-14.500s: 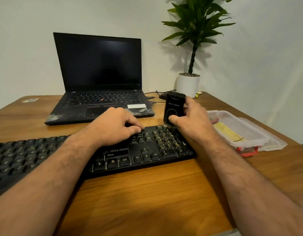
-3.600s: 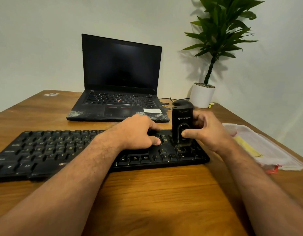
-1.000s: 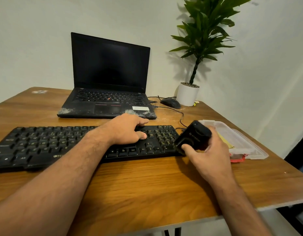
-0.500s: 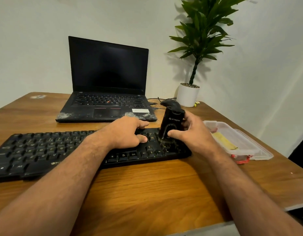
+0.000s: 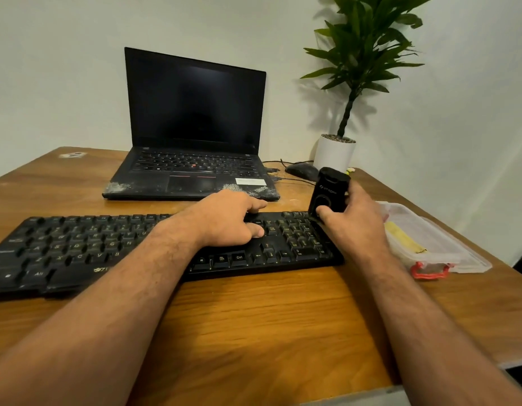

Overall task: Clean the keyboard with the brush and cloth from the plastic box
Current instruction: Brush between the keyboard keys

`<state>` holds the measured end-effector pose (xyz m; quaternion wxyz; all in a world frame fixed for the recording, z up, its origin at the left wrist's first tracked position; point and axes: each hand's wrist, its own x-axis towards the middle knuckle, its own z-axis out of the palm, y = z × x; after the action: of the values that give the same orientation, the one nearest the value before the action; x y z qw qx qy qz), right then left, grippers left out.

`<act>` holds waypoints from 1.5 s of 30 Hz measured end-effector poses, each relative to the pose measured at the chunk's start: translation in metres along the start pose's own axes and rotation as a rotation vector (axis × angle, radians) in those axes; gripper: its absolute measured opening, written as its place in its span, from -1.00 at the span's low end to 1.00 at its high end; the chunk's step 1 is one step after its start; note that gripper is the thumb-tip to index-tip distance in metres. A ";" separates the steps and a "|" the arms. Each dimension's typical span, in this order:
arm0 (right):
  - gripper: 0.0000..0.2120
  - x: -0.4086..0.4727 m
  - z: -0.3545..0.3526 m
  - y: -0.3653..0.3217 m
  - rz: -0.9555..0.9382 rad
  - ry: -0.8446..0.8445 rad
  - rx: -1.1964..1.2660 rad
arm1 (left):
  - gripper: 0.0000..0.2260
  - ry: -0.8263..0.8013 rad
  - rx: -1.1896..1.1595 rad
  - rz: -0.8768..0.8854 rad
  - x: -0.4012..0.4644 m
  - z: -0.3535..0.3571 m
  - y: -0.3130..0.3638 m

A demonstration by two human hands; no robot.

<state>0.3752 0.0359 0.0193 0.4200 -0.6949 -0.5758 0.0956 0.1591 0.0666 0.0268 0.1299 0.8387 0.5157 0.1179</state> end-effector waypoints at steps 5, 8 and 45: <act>-0.50 -0.009 -0.003 -0.003 -0.093 -0.143 0.109 | -0.44 0.000 0.004 -0.001 0.000 0.000 0.000; -0.50 -0.007 0.006 -0.007 -0.133 -0.164 0.077 | -0.44 0.011 0.009 0.001 0.001 0.000 -0.001; -0.40 -0.003 0.002 0.002 0.016 0.015 0.133 | -0.44 0.009 0.010 0.017 0.002 0.001 -0.003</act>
<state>0.3744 0.0338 0.0158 0.4687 -0.6707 -0.5595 0.1320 0.1580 0.0691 0.0251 0.1222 0.8432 0.5096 0.1200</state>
